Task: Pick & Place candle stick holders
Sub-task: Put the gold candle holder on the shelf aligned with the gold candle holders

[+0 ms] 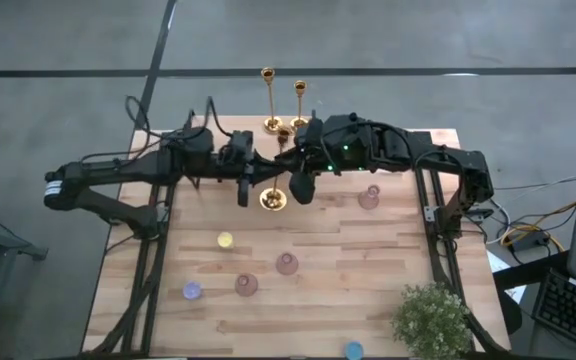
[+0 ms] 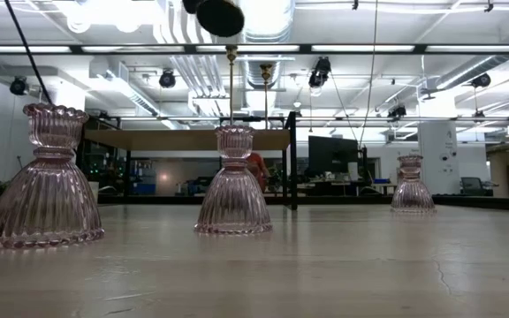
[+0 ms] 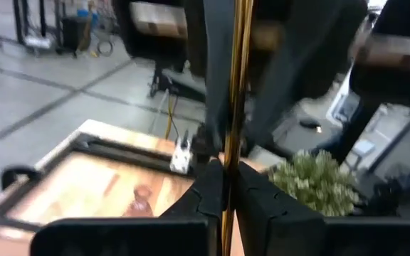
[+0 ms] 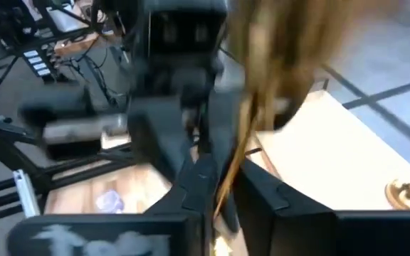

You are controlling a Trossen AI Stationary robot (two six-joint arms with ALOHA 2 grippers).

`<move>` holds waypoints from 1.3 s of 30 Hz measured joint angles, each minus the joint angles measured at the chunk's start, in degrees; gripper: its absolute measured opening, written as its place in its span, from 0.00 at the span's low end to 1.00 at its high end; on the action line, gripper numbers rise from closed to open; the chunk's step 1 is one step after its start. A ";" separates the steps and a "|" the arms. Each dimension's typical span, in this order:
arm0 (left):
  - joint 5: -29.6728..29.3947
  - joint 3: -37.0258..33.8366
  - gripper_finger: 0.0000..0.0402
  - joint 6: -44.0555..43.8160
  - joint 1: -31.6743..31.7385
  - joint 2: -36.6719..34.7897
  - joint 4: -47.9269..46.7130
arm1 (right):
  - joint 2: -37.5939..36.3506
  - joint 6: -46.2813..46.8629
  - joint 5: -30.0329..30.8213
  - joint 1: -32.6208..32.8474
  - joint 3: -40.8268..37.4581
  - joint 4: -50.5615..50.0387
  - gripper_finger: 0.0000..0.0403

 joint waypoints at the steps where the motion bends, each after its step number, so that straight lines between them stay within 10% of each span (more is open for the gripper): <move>1: -0.30 0.00 0.06 0.05 0.18 -0.43 0.01 | 0.00 0.44 -0.06 0.04 0.00 -0.05 0.16; 16: -8.91 0.02 0.07 2.50 4.54 -7.64 -5.43 | -1.32 3.12 -0.42 1.48 0.00 -6.85 0.51; 29: -32.54 -0.01 0.07 8.78 10.31 -13.57 -14.39 | -1.40 0.30 -0.20 1.69 0.00 -7.60 0.53; 39: -31.56 -0.58 0.07 11.19 21.14 -10.72 -13.43 | -1.49 0.07 -0.21 1.67 0.00 -7.59 0.53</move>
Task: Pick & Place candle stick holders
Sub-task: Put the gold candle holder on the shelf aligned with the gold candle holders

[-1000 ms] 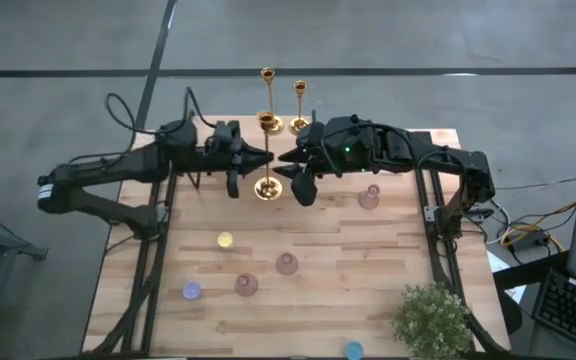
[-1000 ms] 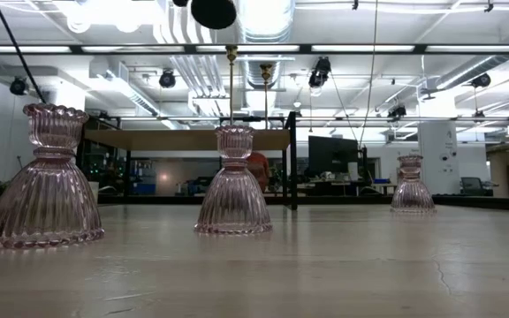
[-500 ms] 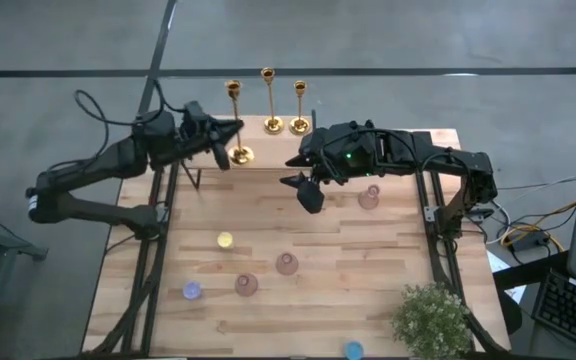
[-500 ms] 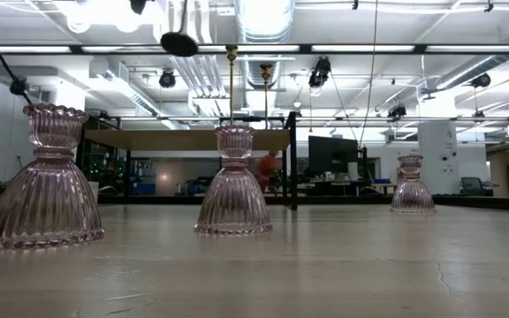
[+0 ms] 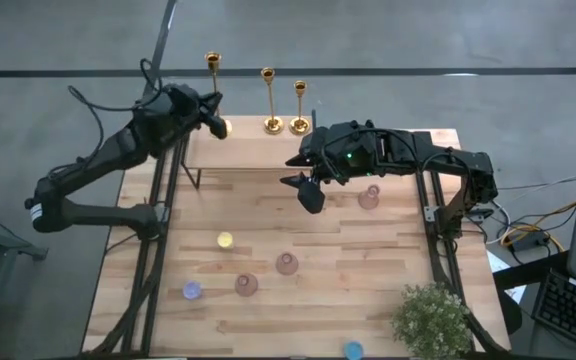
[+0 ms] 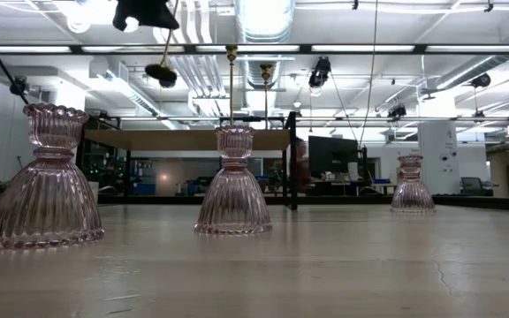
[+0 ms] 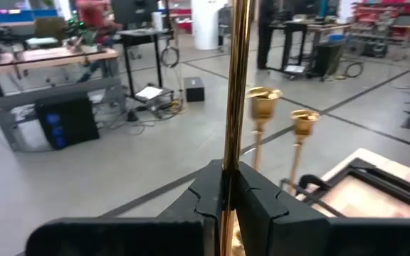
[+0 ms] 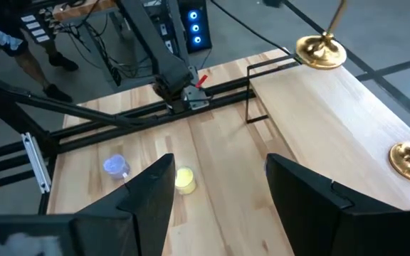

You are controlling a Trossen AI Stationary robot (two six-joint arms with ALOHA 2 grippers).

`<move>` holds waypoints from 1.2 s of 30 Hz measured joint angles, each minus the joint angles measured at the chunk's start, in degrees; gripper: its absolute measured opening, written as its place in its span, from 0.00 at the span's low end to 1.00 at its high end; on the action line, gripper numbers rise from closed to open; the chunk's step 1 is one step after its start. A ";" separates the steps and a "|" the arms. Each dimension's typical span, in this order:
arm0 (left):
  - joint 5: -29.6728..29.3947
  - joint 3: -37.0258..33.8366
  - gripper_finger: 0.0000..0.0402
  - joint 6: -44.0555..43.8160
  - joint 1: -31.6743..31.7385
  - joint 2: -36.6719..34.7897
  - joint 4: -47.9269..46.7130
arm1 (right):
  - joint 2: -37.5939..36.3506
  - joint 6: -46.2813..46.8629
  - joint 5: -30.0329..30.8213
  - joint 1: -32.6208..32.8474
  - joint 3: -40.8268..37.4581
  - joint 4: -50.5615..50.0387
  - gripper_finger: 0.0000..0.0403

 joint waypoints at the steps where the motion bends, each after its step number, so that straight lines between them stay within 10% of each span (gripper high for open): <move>1: 0.82 -0.60 0.07 -0.05 1.09 0.30 1.18 | 0.00 -0.05 0.00 0.00 0.00 0.02 0.52; 20: 10.12 -18.42 0.08 1.36 10.96 8.16 32.33 | 0.00 0.03 0.00 0.00 0.00 0.15 0.51; 36: 9.72 -20.49 0.08 -0.25 13.24 15.11 38.35 | 0.00 -0.17 0.00 -0.04 0.00 0.04 0.50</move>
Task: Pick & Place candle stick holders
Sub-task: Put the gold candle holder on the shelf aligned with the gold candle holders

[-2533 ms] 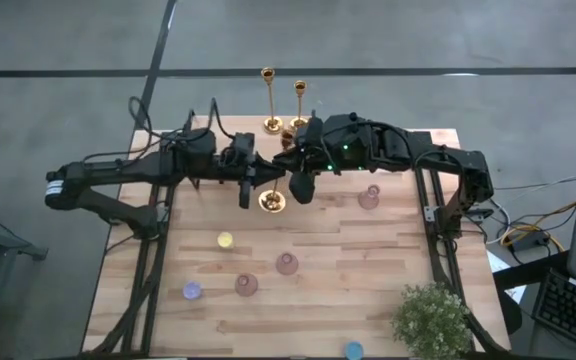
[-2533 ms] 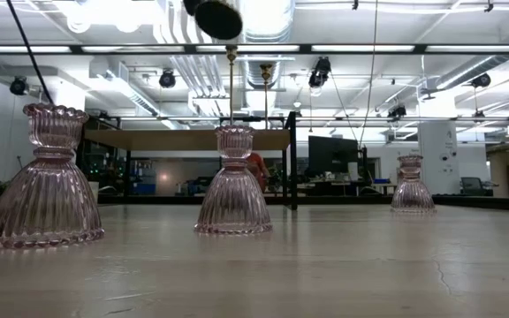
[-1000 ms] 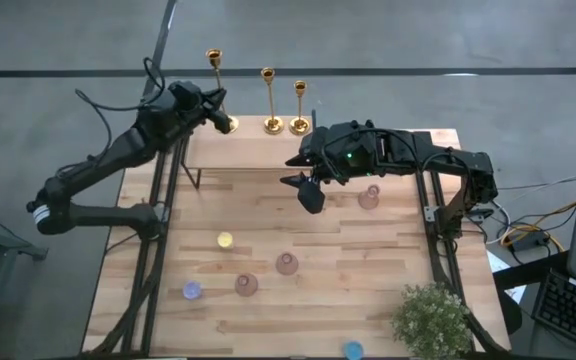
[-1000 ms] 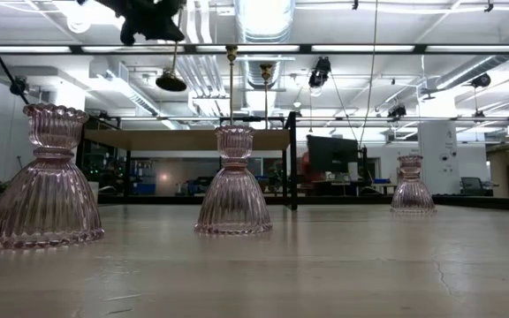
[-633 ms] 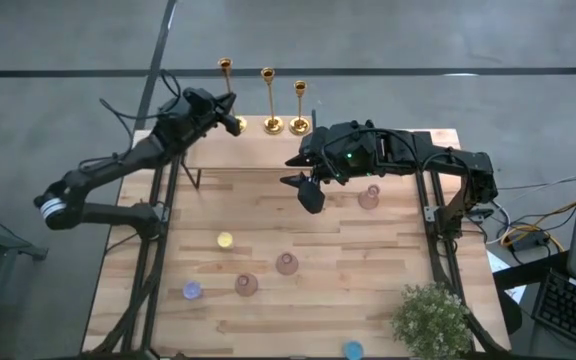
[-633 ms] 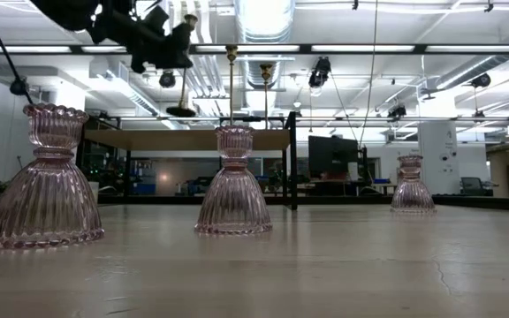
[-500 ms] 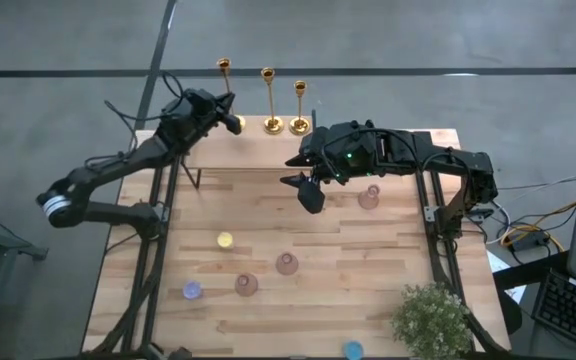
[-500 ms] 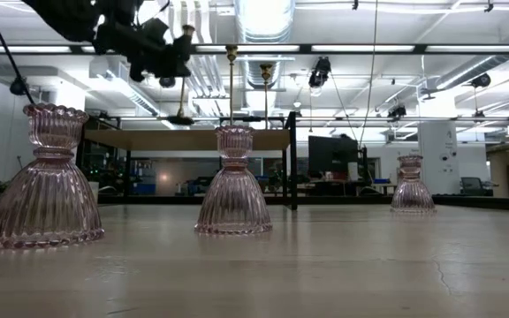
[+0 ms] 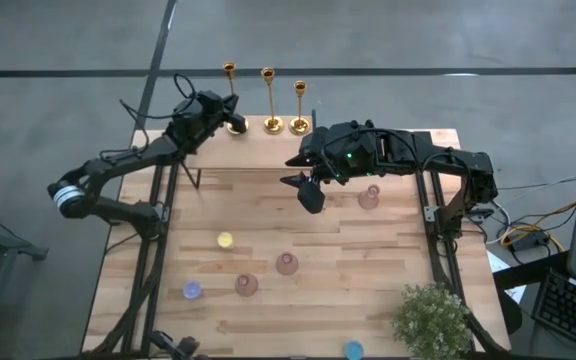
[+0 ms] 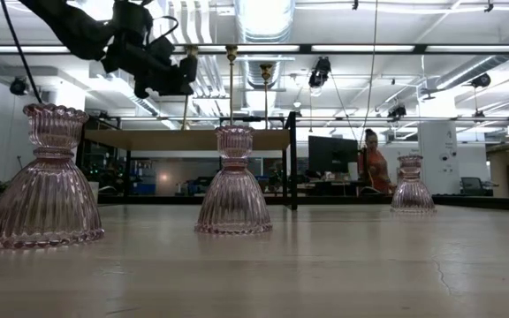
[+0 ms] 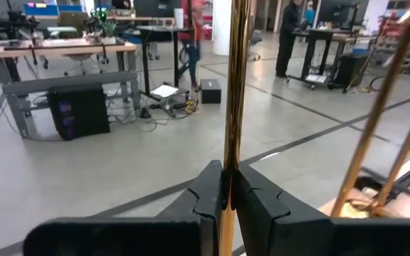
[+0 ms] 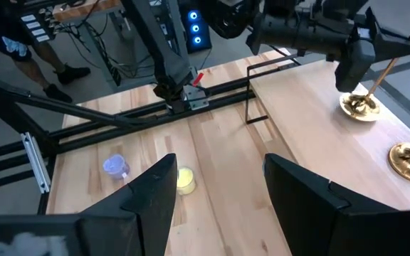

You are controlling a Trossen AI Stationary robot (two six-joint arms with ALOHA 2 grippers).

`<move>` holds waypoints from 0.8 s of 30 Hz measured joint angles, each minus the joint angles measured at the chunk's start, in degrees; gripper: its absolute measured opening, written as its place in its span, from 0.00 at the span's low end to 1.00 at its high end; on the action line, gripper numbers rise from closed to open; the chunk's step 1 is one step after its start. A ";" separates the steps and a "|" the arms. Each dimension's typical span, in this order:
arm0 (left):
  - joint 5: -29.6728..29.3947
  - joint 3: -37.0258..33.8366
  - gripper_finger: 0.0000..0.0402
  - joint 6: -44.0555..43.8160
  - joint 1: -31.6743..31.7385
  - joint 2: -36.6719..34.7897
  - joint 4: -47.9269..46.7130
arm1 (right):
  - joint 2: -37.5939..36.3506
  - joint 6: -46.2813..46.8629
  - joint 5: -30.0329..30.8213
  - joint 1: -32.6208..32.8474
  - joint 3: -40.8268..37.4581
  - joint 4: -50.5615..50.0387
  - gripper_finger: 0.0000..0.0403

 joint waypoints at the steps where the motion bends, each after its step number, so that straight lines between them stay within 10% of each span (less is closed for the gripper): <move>1: 0.02 0.00 0.08 0.16 0.00 0.25 0.05 | 0.00 -0.02 0.02 0.00 0.00 0.00 0.50; 24: -1.19 -0.35 0.20 0.58 0.00 1.27 -0.41 | 0.00 0.39 0.46 0.00 0.00 0.02 0.50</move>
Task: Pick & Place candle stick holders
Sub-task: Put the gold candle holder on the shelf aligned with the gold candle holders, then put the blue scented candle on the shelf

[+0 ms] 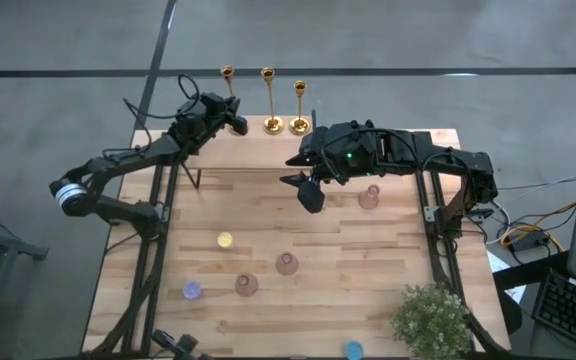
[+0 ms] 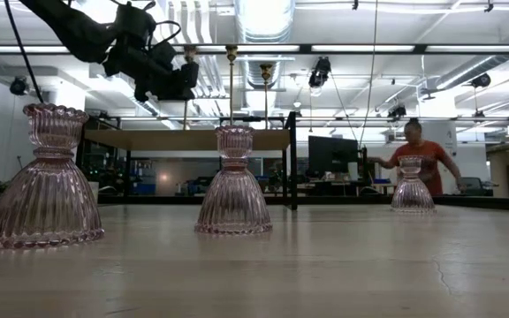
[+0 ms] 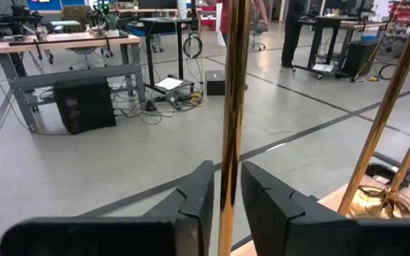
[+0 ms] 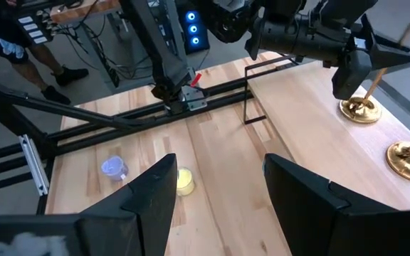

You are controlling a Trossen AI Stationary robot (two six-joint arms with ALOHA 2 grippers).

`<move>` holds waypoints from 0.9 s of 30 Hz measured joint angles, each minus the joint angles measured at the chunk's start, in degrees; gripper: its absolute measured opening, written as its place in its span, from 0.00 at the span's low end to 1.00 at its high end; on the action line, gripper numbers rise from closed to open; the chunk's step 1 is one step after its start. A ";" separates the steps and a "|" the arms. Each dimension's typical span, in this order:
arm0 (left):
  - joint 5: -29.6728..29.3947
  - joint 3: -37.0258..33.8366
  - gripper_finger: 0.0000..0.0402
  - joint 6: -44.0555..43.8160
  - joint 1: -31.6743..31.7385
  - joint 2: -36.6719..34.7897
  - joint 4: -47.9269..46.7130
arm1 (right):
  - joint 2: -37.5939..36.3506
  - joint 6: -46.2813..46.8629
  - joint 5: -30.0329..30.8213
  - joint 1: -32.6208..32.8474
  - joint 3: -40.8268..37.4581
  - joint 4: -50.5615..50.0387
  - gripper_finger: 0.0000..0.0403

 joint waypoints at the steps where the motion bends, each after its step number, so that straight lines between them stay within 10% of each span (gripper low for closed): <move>1: 0.00 0.00 0.21 -0.27 0.00 -0.08 -0.05 | 0.00 0.00 0.00 0.00 0.00 0.00 0.50; 27: 8.18 0.02 0.44 -13.35 -2.19 -18.51 -26.49 | 0.11 -0.26 0.02 0.00 -0.02 0.02 0.50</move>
